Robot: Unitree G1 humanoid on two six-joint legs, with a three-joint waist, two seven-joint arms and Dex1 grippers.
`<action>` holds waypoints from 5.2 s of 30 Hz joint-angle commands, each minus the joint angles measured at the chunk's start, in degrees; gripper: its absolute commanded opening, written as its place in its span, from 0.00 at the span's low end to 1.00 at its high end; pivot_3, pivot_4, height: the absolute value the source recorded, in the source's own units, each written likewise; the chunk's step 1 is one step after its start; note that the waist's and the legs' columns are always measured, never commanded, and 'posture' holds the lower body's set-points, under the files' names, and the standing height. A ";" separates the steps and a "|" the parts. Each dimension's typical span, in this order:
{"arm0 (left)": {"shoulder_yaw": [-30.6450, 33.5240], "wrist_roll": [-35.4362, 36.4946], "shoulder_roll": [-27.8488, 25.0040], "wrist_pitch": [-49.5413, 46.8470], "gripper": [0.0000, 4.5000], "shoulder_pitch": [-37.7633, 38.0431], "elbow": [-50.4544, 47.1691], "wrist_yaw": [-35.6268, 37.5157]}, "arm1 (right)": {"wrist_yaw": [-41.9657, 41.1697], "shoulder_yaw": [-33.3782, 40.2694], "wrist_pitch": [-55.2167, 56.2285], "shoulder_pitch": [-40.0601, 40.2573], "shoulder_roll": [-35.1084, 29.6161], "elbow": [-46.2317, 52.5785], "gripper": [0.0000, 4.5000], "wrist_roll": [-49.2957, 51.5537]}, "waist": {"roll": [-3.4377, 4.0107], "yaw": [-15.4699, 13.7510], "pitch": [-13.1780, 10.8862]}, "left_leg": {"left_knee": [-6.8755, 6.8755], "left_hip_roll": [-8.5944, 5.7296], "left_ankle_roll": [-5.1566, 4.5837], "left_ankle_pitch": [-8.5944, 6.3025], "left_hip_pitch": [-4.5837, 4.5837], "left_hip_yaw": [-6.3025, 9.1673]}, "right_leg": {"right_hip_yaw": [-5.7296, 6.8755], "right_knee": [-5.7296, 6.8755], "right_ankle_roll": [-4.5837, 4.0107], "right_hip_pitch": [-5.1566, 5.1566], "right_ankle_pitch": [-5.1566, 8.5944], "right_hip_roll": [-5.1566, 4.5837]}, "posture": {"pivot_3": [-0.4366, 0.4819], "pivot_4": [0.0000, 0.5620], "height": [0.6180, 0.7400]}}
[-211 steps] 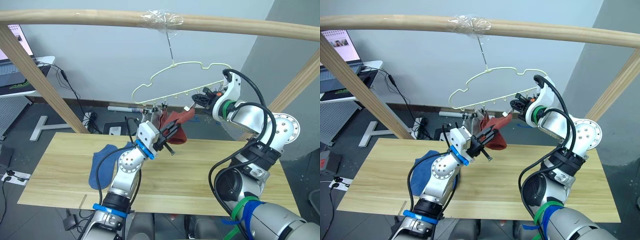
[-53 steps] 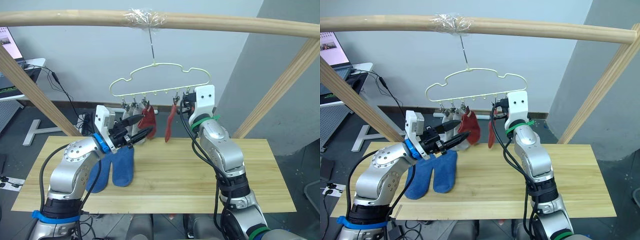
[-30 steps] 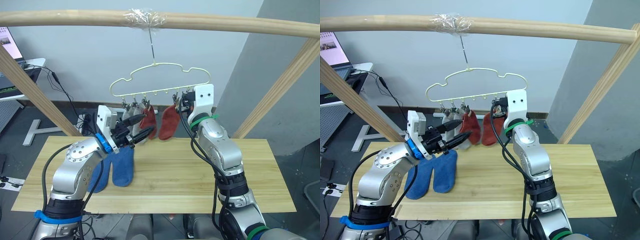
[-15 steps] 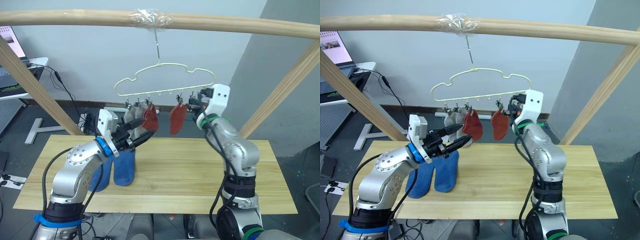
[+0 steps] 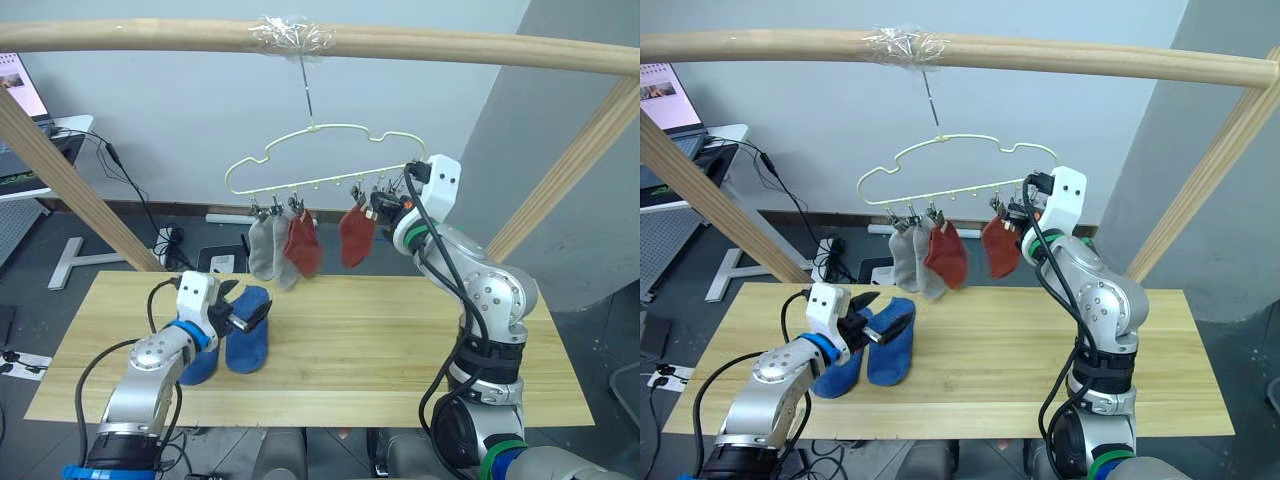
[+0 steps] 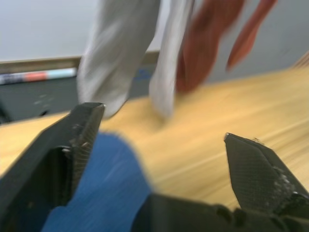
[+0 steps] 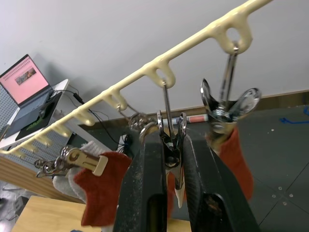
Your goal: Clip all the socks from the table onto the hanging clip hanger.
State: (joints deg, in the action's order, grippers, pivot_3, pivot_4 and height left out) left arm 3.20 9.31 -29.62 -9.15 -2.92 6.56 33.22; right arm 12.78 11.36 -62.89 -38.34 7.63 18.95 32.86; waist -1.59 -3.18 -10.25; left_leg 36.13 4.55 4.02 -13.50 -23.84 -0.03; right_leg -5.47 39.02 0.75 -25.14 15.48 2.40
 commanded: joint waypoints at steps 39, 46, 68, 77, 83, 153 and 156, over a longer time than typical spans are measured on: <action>-6.81 12.67 13.31 -11.23 0.00 -9.42 -10.51 15.47 | 3.30 13.64 -9.26 -7.27 1.56 -2.10 0.03 9.43 | 0.00 0.28 -0.04 | 0.00 -0.01 0.00 0.00 -0.03 0.04 | 0.04 0.00 0.02 0.04 -0.01 0.00 | 0.69 0.32 1.00; -8.96 3.36 10.34 -0.79 0.00 -8.99 -10.99 11.92 | 6.57 16.94 -13.99 -7.46 -0.21 -2.15 0.03 12.52 | -0.01 0.39 -0.04 | -0.04 -0.01 0.00 0.00 -0.02 0.05 | 0.03 -0.02 0.00 0.03 -0.01 0.01 | 0.67 0.31 1.00; -14.92 -13.47 2.41 1.01 1.00 -6.95 7.24 6.05 | 7.20 13.78 -12.07 -4.84 -0.12 -1.54 0.03 12.92 | 0.01 0.31 -0.04 | -0.04 -0.02 0.00 0.00 -0.03 -0.02 | 0.01 -0.03 0.12 0.00 0.06 -0.02 | 0.67 0.34 1.00; -14.96 -12.82 2.42 -8.17 0.91 -6.65 11.84 8.20 | 7.49 13.79 -11.79 -4.05 -0.51 -1.07 0.03 12.92 | 0.00 0.67 -0.02 | -0.04 -0.01 -0.01 0.00 0.03 -0.03 | -0.01 -0.01 0.14 0.05 0.07 -0.02 | 0.65 0.34 1.00; -13.02 -7.08 3.11 -14.58 0.53 -6.47 6.07 12.55 | 7.53 13.70 -11.49 -3.92 -0.62 -1.01 0.03 13.00 | 0.03 0.90 0.00 | -0.03 -0.01 -0.01 0.00 0.05 -0.01 | 0.00 0.01 0.17 0.08 0.09 -0.02 | 0.64 0.34 1.00; -3.86 21.17 24.06 -13.06 0.00 -25.22 -3.02 11.19 | 34.91 4.95 2.23 -1.52 -12.97 -7.53 0.49 59.19 | -0.02 1.82 -0.03 | 0.00 -0.08 -0.01 0.00 -0.10 0.09 | 0.04 -0.08 0.14 0.08 0.05 -0.04 | 0.62 0.34 1.00; -3.95 21.00 24.26 -13.06 0.00 -25.50 -2.81 11.23 | 34.51 3.80 3.40 -1.21 -14.42 -7.55 0.73 60.35 | -0.03 1.85 -0.04 | 0.00 -0.08 -0.01 0.00 -0.10 0.08 | 0.04 -0.07 0.15 0.07 0.05 -0.04 | 0.62 0.34 1.00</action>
State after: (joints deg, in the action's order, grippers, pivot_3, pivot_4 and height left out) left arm -0.80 29.16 -5.86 -22.48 -27.42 5.39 44.38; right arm 47.62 15.50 -60.96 -39.23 -6.13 9.91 91.15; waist -1.62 -1.33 -10.29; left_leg 36.13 4.47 4.01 -13.50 -23.93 0.05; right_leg -5.43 38.95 0.91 -25.06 15.54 2.36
